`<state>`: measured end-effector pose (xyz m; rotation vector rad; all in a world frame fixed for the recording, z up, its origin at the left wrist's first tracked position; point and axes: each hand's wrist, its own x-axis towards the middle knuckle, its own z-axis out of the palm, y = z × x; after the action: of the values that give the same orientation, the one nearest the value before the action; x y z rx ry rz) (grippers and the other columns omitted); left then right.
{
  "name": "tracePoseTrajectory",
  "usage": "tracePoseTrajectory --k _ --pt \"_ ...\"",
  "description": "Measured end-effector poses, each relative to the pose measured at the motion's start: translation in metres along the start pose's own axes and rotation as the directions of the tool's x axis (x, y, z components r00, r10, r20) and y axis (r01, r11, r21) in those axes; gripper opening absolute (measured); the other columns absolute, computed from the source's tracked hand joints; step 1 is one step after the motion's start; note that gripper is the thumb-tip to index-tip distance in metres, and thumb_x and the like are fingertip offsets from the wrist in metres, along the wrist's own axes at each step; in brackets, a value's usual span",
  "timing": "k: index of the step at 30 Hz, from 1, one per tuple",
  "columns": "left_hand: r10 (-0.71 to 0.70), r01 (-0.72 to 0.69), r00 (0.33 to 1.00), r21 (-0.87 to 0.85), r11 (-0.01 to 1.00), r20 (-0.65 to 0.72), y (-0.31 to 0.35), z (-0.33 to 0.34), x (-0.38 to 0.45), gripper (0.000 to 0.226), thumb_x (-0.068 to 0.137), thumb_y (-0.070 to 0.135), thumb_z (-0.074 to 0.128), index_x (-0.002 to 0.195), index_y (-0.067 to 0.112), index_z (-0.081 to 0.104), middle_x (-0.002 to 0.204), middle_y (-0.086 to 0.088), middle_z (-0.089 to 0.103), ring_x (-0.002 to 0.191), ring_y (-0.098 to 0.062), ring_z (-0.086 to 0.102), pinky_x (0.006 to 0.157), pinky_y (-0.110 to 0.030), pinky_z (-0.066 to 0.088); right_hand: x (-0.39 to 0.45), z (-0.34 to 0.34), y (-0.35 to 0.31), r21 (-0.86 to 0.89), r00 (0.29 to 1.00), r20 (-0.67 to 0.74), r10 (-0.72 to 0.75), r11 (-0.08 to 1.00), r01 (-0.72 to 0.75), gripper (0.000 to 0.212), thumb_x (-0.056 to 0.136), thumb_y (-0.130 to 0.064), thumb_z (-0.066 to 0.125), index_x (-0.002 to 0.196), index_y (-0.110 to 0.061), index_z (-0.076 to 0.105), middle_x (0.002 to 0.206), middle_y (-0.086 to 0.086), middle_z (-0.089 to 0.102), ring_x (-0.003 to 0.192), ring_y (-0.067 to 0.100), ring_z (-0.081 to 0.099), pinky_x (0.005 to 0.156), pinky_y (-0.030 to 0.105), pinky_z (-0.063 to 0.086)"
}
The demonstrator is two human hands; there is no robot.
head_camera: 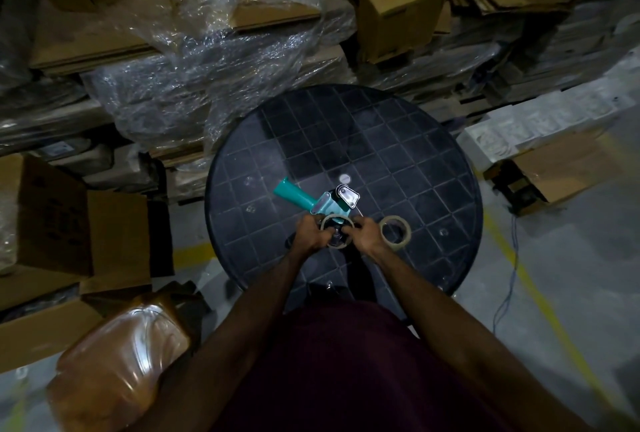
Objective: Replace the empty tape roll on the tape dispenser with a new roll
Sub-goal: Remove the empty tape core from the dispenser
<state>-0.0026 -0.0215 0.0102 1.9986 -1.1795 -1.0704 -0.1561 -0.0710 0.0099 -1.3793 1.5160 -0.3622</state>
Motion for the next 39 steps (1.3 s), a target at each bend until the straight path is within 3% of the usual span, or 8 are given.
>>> tracePoseTrajectory --k 13,19,23,29,32,34,36,39 --pt "0.014 -0.014 1.0 -0.02 1.0 0.011 -0.003 0.001 0.002 0.033 0.067 0.033 0.067 0.089 0.011 0.08 0.075 0.001 0.075 0.07 -0.01 0.069 0.064 -0.02 0.053 -0.002 0.0 -0.001 0.024 1.0 -0.002 0.017 1.0 -0.017 0.019 0.084 -0.008 0.07 0.103 -0.008 0.074 0.089 0.009 0.075 0.079 0.021 0.071 0.076 0.031 0.058" --pt "0.026 -0.027 1.0 0.016 1.0 0.014 -0.003 -0.002 0.001 0.034 0.068 0.033 0.065 0.089 0.012 0.08 0.078 -0.004 0.077 0.07 -0.012 0.068 0.065 -0.024 0.053 -0.001 0.003 -0.002 -0.001 1.0 -0.003 0.031 1.0 -0.031 0.02 0.083 -0.01 0.071 0.103 -0.007 0.075 0.086 0.006 0.073 0.078 0.019 0.069 0.073 0.028 0.055" --pt "-0.02 0.02 1.0 0.023 1.0 0.017 -0.009 -0.001 0.005 0.031 0.069 0.034 0.069 0.089 0.013 0.081 0.073 -0.002 0.077 0.063 -0.014 0.07 0.065 -0.035 0.062 0.005 0.009 0.005 -0.022 0.996 -0.027 0.086 0.996 -0.086 0.029 0.073 -0.023 0.074 0.1 -0.01 0.076 0.087 0.005 0.075 0.082 0.02 0.071 0.08 0.036 0.058" --pt "-0.006 0.006 1.0 0.041 0.999 -0.008 -0.006 -0.008 0.003 0.039 0.063 0.03 0.068 0.095 0.013 0.082 0.081 -0.006 0.079 0.075 -0.016 0.074 0.071 -0.029 0.06 0.011 0.014 0.013 0.09 0.99 -0.026 0.136 0.987 -0.133 0.019 0.071 -0.009 0.08 0.091 -0.008 0.078 0.087 0.014 0.078 0.082 0.028 0.074 0.08 0.048 0.062" --pt "-0.076 0.075 0.997 0.025 0.997 0.029 -0.005 -0.007 0.002 0.041 0.06 0.032 0.067 0.093 0.013 0.082 0.079 -0.007 0.079 0.073 -0.015 0.073 0.071 -0.03 0.061 0.006 0.012 0.009 0.152 0.987 0.009 0.16 0.975 -0.159 0.02 0.074 -0.005 0.078 0.093 0.002 0.075 0.09 0.019 0.076 0.077 0.024 0.068 0.074 0.037 0.058" --pt "-0.122 0.122 0.992 0.007 0.992 0.036 -0.013 -0.002 0.006 0.034 0.068 0.031 0.072 0.092 0.01 0.082 0.082 -0.01 0.078 0.077 -0.016 0.072 0.072 -0.03 0.057 0.002 0.009 0.004 0.207 0.979 0.042 0.198 0.957 -0.202 0.031 0.074 -0.018 0.079 0.095 0.004 0.073 0.085 0.014 0.075 0.07 0.02 0.065 0.062 0.027 0.052" --pt "-0.195 0.197 0.98 -0.09 0.976 0.032 -0.016 -0.001 0.005 0.02 0.079 0.02 0.073 0.088 0.004 0.08 0.083 -0.018 0.077 0.08 -0.027 0.074 0.071 -0.039 0.062 -0.002 0.006 -0.003 0.361 0.951 0.155 0.269 0.88 -0.308 0.044 0.073 -0.033 0.075 0.099 0.002 0.075 0.081 0.009 0.075 0.063 0.02 0.067 0.053 0.025 0.051" --pt "-0.192 0.219 0.975 -0.322 0.921 0.114 -0.016 -0.006 0.004 0.019 0.083 0.003 0.062 0.093 0.009 0.076 0.089 -0.017 0.075 0.08 -0.029 0.076 0.068 -0.048 0.064 -0.004 -0.004 -0.009 0.509 0.93 0.249 0.271 0.78 -0.364 0.029 0.076 -0.029 0.065 0.094 -0.008 0.075 0.078 0.006 0.074 0.066 0.021 0.065 0.057 0.028 0.049"
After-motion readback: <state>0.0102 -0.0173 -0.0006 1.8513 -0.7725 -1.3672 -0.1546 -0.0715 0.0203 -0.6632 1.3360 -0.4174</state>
